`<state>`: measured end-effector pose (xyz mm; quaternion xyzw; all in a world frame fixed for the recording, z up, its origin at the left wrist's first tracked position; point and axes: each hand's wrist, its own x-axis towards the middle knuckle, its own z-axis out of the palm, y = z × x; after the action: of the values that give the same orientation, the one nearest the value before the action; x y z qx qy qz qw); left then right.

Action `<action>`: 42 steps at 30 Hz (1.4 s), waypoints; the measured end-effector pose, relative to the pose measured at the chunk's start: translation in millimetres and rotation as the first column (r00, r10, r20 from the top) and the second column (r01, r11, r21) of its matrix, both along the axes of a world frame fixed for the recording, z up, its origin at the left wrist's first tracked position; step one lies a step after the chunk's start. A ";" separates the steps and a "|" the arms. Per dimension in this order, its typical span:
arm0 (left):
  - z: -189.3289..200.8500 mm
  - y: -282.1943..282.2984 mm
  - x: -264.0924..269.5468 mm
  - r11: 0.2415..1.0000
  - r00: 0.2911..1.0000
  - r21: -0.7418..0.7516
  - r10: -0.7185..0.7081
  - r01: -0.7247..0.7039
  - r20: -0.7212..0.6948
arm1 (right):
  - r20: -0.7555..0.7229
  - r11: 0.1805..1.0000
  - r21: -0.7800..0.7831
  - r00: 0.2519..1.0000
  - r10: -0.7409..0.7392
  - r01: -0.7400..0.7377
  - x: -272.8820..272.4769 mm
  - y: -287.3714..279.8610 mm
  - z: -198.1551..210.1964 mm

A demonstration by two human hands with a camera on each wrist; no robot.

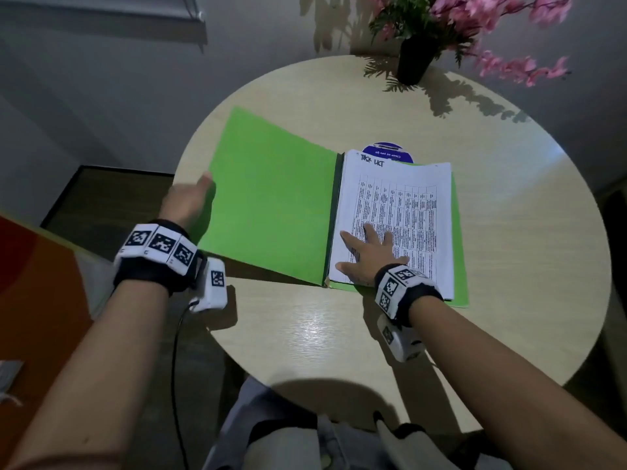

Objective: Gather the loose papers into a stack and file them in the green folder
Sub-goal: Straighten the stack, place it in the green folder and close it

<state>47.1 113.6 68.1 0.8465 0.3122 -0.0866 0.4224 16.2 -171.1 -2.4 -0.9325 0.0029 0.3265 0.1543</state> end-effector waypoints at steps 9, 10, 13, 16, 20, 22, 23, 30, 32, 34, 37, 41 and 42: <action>31.2 -136.7 -9.5 0.771 0.830 -0.312 -0.492 0.556 0.263 | 0.141 0.765 0.208 0.755 -0.641 0.610 -11.1 -79.8 0.6; 14.0 -148.3 -7.7 0.770 0.803 -0.230 -0.557 0.595 0.212 | 0.125 0.713 0.279 0.712 -0.691 0.643 -16.6 -86.0 4.5; -32.2 -170.4 -8.7 0.729 0.729 0.003 -0.684 0.685 -0.021 | -0.008 0.390 0.572 0.480 -0.877 0.721 -23.0 -107.5 9.5; -58.6 -178.4 -17.0 0.703 0.722 0.167 -0.668 0.692 -0.180 | -0.582 -0.336 0.708 0.244 -0.775 0.621 -23.8 -128.7 17.3; -69.4 -186.9 -17.9 0.708 0.747 0.237 -0.634 0.665 -0.202 | -0.371 0.012 0.635 0.318 -0.872 0.772 -14.8 -148.4 7.4; -70.3 -193.3 -16.4 0.744 0.773 0.214 -0.595 0.633 -0.219 | -0.006 0.528 0.286 0.553 -0.833 0.800 -14.6 -143.3 1.6; -70.9 -195.4 -15.8 0.768 0.793 0.204 -0.569 0.607 -0.218 | 0.085 0.627 0.117 0.621 -0.779 0.771 -15.6 -138.1 0.8; -80.4 -190.6 -12.5 0.877 0.874 0.138 -0.419 0.460 -0.248 | -0.173 0.233 0.477 0.351 -0.920 0.847 -2.4 -129.7 -4.3; -83.6 -187.3 -7.4 0.889 0.875 0.094 -0.415 0.448 -0.251 | 0.060 0.446 0.505 0.486 -0.872 0.739 2.1 -125.2 11.6; -83.9 -176.8 3.5 0.917 0.889 -0.068 -0.399 0.394 -0.223 | 0.218 0.560 0.579 0.550 -0.806 0.592 9.5 -117.2 34.2; -77.6 -148.3 27.0 0.837 0.897 -0.471 -0.403 0.281 -0.181 | 0.167 0.450 0.798 0.572 -0.803 0.400 34.3 -106.8 70.1; -53.1 -112.4 67.0 0.695 0.954 -0.719 -0.228 0.017 -0.197 | 0.098 0.336 0.874 0.549 -0.830 0.352 90.0 -90.7 93.7; -44.6 -106.6 78.3 0.672 0.967 -0.740 -0.196 0.013 -0.161 | 0.076 0.324 0.868 0.546 -0.835 0.375 104.6 -86.6 96.9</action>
<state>125.4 7.1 23.5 0.6067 0.2481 -0.3248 0.6819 120.8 -257.7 94.5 -0.7369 0.1885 -0.0591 0.6465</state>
